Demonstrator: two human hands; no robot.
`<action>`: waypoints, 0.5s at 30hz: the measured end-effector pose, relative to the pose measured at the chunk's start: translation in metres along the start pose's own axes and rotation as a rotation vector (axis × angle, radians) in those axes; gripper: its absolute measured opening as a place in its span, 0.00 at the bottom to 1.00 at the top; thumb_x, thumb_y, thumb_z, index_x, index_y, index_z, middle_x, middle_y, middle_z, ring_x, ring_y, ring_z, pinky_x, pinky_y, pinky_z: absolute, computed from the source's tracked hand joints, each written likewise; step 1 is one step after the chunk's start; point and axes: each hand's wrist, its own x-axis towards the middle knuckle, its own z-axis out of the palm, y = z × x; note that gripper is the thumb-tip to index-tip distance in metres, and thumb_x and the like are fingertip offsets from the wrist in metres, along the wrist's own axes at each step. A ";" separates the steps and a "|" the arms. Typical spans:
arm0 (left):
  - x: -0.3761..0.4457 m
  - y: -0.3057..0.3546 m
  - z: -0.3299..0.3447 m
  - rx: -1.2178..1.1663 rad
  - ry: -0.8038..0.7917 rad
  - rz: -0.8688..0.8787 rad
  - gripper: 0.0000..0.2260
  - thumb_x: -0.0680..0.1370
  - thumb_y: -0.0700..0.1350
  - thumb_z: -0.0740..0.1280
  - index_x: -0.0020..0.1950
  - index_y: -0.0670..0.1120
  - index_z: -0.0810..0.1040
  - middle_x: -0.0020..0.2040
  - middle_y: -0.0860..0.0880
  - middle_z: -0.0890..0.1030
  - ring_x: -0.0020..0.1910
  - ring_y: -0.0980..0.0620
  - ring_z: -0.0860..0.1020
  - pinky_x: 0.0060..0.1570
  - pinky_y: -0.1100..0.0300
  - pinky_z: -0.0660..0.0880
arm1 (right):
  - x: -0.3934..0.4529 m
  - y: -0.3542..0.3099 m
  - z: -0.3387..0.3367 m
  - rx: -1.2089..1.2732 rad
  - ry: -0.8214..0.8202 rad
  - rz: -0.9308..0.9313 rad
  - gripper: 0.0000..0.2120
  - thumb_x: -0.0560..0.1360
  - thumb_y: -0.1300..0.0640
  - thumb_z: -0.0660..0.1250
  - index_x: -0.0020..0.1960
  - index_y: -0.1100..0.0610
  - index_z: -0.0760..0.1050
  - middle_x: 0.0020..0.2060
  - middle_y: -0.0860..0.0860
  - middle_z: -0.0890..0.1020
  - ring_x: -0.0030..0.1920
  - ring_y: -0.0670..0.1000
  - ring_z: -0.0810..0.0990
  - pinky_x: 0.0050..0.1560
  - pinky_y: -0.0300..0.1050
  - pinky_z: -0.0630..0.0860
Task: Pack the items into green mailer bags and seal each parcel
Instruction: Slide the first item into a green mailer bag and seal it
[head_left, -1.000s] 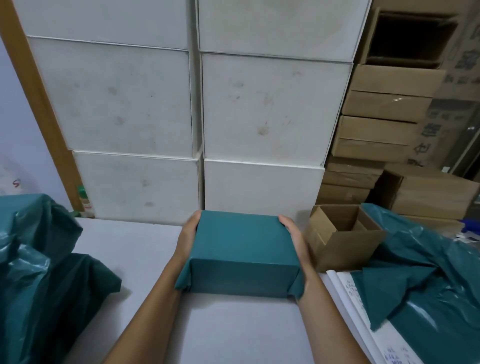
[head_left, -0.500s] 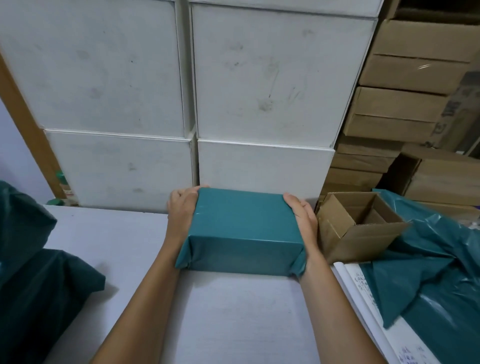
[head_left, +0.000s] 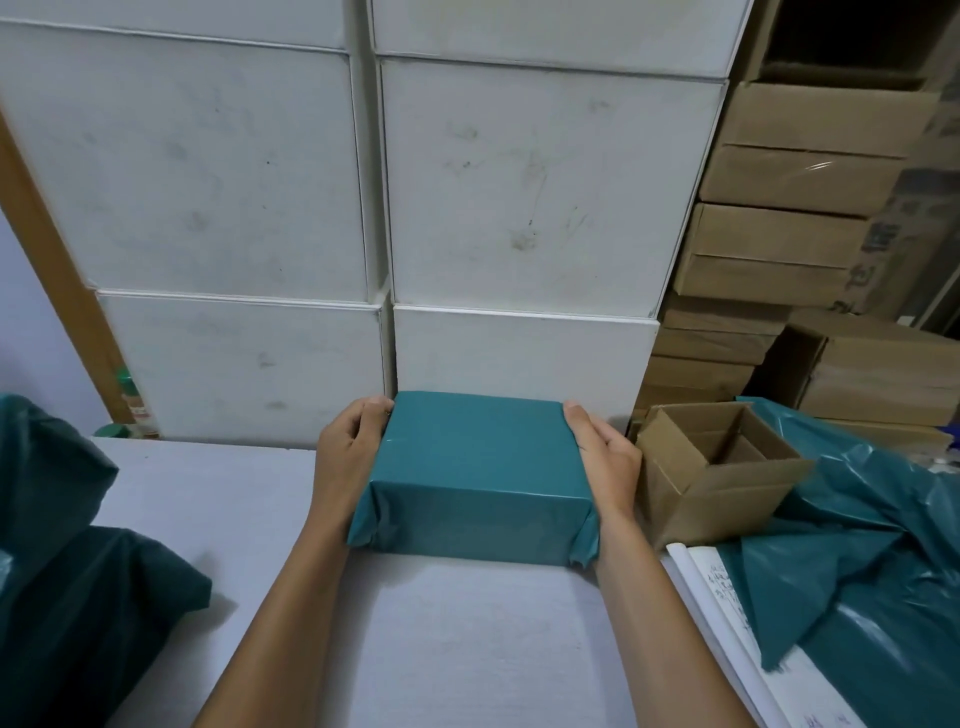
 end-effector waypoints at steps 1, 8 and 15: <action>-0.001 0.000 -0.002 -0.008 -0.006 -0.008 0.15 0.86 0.46 0.61 0.46 0.48 0.85 0.43 0.55 0.86 0.43 0.53 0.80 0.44 0.59 0.76 | 0.000 0.000 0.000 -0.019 0.004 0.003 0.10 0.81 0.50 0.74 0.43 0.52 0.87 0.34 0.44 0.88 0.34 0.43 0.86 0.32 0.36 0.80; -0.003 -0.005 -0.009 -0.080 -0.083 -0.051 0.17 0.85 0.48 0.59 0.62 0.50 0.87 0.59 0.53 0.88 0.60 0.51 0.84 0.59 0.54 0.80 | 0.000 -0.013 0.003 -0.039 0.104 0.121 0.15 0.84 0.49 0.63 0.47 0.54 0.85 0.42 0.49 0.89 0.43 0.51 0.86 0.43 0.46 0.80; -0.007 -0.015 -0.009 -0.016 -0.069 -0.016 0.16 0.84 0.49 0.61 0.65 0.53 0.86 0.64 0.57 0.86 0.66 0.53 0.81 0.70 0.46 0.76 | -0.008 -0.008 0.002 -0.041 0.143 0.163 0.20 0.80 0.45 0.60 0.43 0.56 0.85 0.44 0.53 0.91 0.51 0.59 0.88 0.55 0.56 0.82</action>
